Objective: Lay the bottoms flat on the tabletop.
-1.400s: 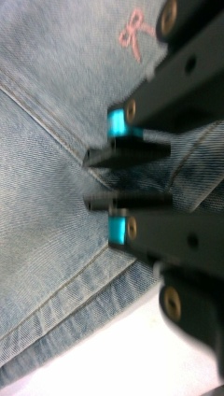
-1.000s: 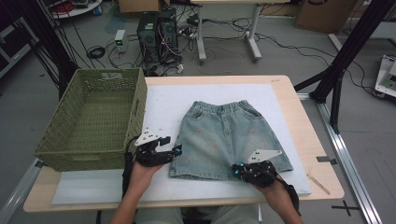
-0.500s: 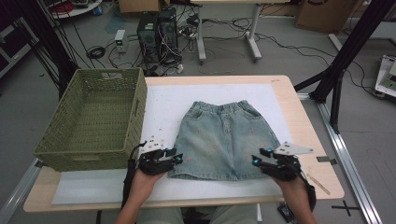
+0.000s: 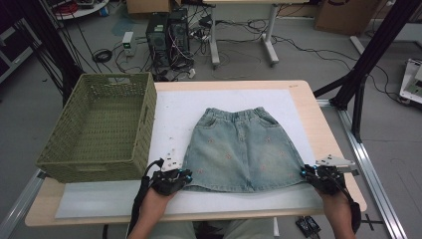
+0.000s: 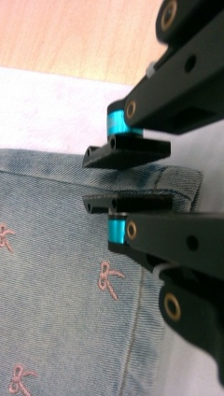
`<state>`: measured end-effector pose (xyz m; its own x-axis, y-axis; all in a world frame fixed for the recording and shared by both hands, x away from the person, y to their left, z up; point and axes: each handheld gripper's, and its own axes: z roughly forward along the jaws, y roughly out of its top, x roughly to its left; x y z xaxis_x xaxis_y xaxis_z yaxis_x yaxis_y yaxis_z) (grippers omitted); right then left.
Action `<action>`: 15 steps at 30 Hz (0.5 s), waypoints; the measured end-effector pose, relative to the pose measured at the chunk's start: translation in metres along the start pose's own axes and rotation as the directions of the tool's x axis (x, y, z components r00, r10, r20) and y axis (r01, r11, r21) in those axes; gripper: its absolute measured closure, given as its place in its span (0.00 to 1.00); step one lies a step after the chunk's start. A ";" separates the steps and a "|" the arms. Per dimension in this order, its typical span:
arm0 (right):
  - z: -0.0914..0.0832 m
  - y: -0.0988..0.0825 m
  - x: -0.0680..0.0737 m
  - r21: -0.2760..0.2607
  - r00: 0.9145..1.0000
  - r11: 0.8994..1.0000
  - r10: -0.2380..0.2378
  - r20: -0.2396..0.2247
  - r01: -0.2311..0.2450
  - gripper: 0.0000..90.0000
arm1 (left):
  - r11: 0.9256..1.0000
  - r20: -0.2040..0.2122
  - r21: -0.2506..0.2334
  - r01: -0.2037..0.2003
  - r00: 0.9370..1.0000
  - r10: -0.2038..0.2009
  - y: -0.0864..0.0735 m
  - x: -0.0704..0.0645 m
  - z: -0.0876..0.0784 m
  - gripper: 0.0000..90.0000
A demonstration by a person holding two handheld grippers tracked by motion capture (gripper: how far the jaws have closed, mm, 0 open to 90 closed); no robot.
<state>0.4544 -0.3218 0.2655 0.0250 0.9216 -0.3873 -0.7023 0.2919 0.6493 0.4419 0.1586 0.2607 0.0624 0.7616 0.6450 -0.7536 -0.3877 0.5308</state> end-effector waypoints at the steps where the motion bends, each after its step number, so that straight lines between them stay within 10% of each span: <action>1: -0.001 0.000 0.001 0.007 1.000 1.000 -0.008 0.010 0.008 0.90 | 1.000 -0.014 -0.008 -0.004 1.000 0.004 -0.002 -0.002 -0.002 0.97; 9: -0.009 -0.003 -0.003 0.012 0.999 1.000 -0.014 0.036 0.013 0.61 | 0.999 -0.032 -0.034 -0.021 0.999 0.020 -0.012 -0.006 -0.013 0.97; 15: -0.015 0.001 0.003 -0.146 0.985 0.988 0.026 -0.171 -0.051 0.52 | 0.982 0.052 -0.172 0.078 0.996 -0.070 -0.004 0.007 -0.016 0.64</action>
<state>0.4433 -0.3228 0.2549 -0.1151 0.8716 -0.4766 -0.7990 0.2038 0.5657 0.4345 0.1742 0.2545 0.1491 0.7587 0.6342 -0.8476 -0.2323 0.4771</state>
